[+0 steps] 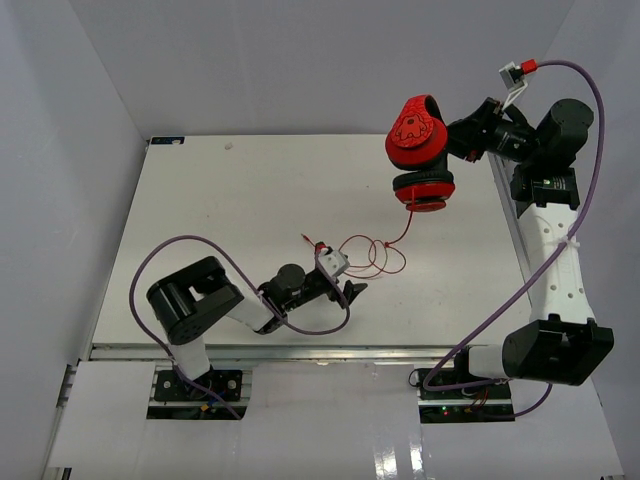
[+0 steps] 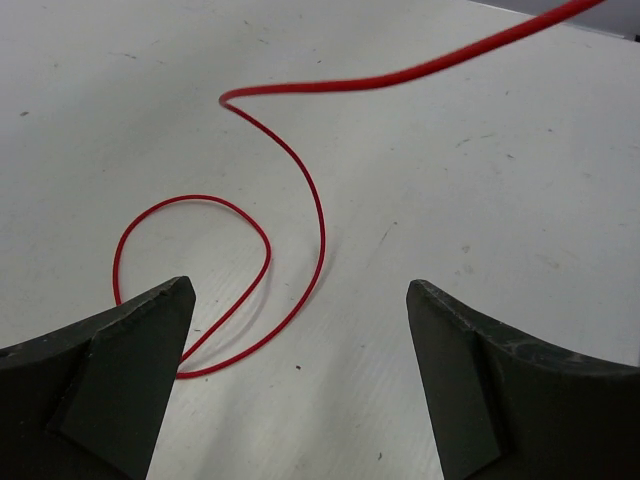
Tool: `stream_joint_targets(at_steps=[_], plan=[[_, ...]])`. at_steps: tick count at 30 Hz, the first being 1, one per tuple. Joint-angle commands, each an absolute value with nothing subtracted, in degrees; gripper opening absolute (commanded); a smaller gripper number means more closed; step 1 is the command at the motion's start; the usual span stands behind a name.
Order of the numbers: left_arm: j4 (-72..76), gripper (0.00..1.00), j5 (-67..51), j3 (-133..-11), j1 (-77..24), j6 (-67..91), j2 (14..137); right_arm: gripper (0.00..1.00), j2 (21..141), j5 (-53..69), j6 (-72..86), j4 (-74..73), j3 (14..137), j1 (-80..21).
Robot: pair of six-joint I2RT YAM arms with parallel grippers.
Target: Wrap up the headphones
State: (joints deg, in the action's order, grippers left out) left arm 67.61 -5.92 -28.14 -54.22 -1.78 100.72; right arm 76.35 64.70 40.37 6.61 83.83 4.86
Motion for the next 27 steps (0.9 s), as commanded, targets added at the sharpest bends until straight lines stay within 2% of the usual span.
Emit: stream_joint_targets(at_steps=[1,5,11,16,21,27], plan=[[70.0,0.98,-4.7,-32.1,-54.0,-8.7,100.5,0.08,72.2,70.6,42.7,12.2,87.3,5.0],[72.6,0.98,-11.4,-33.4,-52.3,-9.4,100.2,0.08,71.4,73.1,46.4,18.3,86.1,4.9],[77.7,0.97,-12.7,-38.9,-51.7,-6.1,107.0,0.08,70.8,73.2,51.1,21.8,86.4,4.8],[86.0,0.86,-18.9,-43.5,-51.1,0.3,112.5,0.08,69.6,73.7,52.3,22.0,86.4,4.7],[83.3,0.75,-27.9,-45.5,-50.8,3.1,113.8,0.08,69.4,74.4,52.6,21.7,86.9,4.7],[79.4,0.81,-21.4,-35.3,-47.3,0.2,106.3,0.08,69.9,74.4,51.7,21.1,87.5,4.7]])
